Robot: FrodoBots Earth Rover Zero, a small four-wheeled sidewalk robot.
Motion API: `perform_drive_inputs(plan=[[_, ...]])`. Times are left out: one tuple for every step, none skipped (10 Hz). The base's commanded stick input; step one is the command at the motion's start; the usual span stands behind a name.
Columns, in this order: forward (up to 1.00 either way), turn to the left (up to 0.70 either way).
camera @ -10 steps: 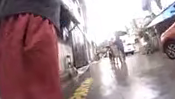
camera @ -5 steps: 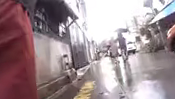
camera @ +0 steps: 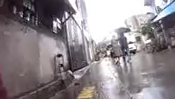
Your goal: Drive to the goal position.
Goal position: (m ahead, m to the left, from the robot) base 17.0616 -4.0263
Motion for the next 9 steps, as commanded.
perform_drive_inputs(plan=[[0.99, 0.0], [0.99, 0.0], [0.99, 0.0], [0.99, 0.0], [0.99, 0.0], [0.99, 0.0], [0.99, 0.0], [0.99, 0.0], [0.99, 0.0]])
